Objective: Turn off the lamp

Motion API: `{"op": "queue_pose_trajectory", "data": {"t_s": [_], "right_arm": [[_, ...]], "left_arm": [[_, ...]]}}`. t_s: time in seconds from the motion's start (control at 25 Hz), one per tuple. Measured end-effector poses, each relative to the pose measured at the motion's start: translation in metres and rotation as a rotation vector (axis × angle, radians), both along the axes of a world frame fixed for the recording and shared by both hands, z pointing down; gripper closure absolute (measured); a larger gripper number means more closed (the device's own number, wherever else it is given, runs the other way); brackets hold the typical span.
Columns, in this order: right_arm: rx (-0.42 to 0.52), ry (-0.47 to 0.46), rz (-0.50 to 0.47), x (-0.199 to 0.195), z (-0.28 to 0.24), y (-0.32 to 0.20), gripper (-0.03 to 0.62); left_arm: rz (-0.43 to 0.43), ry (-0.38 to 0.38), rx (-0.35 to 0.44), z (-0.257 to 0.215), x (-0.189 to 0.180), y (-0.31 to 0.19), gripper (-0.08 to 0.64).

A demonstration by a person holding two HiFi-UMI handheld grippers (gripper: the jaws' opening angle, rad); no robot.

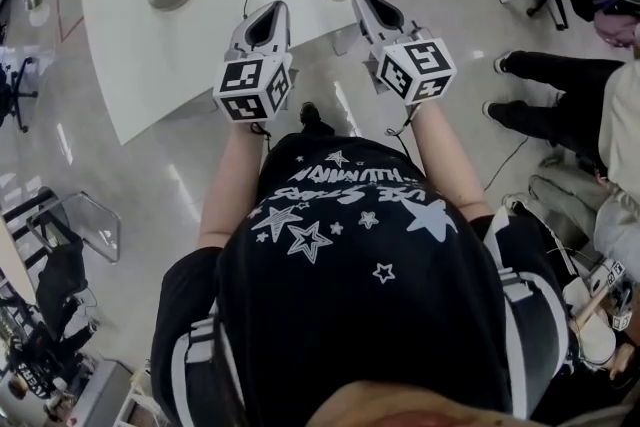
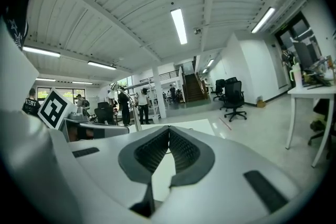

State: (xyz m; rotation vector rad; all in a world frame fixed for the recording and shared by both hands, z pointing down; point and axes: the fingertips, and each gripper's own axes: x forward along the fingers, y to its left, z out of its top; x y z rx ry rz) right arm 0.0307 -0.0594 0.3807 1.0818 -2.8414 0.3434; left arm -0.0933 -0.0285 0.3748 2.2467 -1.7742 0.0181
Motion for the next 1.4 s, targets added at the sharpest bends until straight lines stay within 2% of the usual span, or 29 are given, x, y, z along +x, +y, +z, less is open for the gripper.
{"op": "queue_pose_trajectory", "data": {"t_s": [0.28,0.6,0.72,1.0,1.16,1.4], "right_arm": [[-0.036,-0.002,0.038,-0.020,0.009,-0.033,0.586],[-0.065,0.003,0.015,-0.030,0.018,-0.063,0.586],[-0.072,-0.003,-0.016,-0.032,0.021,-0.081,0.586],[-0.079,0.004,-0.155,-0.048,0.021,-0.136,0.586],[-0.084,0.002,-0.215,-0.054,0.023,-0.165,0.586],[-0.133,0.016,-0.292,-0.064,0.043,-0.191,0.586]], "left_arm": [[0.056,0.001,-0.018,0.010,-0.014,-0.038,0.549],[0.058,-0.018,-0.040,0.020,-0.021,-0.068,0.549],[0.031,-0.031,-0.045,0.023,-0.020,-0.080,0.549],[-0.084,-0.052,-0.074,0.030,-0.024,-0.111,0.548],[-0.149,-0.073,-0.107,0.044,-0.026,-0.127,0.548],[-0.200,-0.077,-0.166,0.067,-0.021,-0.147,0.546]]}}
